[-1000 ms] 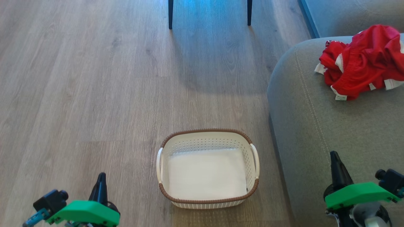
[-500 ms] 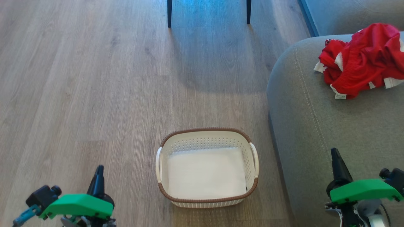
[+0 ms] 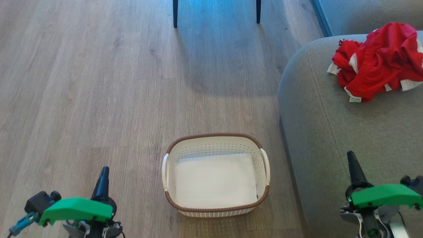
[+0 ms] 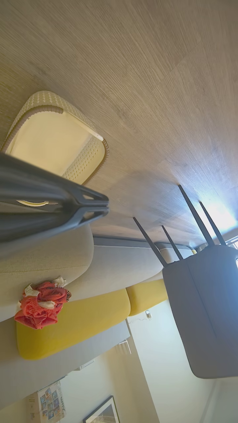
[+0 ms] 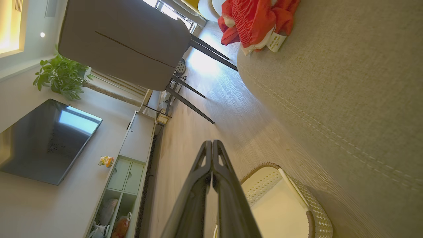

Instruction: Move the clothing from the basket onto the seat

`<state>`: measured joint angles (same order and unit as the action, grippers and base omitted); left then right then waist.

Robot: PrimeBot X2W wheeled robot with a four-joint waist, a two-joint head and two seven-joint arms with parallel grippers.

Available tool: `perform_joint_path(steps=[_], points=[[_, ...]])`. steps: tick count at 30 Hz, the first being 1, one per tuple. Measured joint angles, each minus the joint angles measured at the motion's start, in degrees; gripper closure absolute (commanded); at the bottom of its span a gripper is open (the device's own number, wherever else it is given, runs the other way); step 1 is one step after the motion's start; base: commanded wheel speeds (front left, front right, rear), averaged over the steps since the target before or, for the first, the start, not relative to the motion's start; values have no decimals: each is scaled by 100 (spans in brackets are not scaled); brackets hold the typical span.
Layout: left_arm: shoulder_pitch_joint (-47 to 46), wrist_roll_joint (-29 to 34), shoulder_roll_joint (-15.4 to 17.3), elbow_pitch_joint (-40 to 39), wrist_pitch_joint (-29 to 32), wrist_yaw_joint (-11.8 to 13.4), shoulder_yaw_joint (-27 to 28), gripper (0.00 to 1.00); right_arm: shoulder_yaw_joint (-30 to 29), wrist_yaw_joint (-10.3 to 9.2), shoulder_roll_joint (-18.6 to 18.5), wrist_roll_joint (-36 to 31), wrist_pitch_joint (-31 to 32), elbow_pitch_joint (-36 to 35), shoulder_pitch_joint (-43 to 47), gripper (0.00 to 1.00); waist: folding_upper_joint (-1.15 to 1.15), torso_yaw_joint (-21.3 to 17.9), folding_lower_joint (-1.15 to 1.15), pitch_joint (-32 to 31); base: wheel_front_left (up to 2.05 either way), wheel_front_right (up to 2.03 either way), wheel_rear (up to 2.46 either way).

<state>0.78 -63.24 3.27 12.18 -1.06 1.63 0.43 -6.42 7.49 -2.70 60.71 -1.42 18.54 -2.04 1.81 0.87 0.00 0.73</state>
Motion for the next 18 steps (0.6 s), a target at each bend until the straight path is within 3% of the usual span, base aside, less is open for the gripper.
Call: perform_joint_path(steps=[18], points=[[-125,-1051,-31,-43,259,-96,156,100,2,0,-8,1200,215,-1,-146,100,0,-34,0,31,0,0,0]])
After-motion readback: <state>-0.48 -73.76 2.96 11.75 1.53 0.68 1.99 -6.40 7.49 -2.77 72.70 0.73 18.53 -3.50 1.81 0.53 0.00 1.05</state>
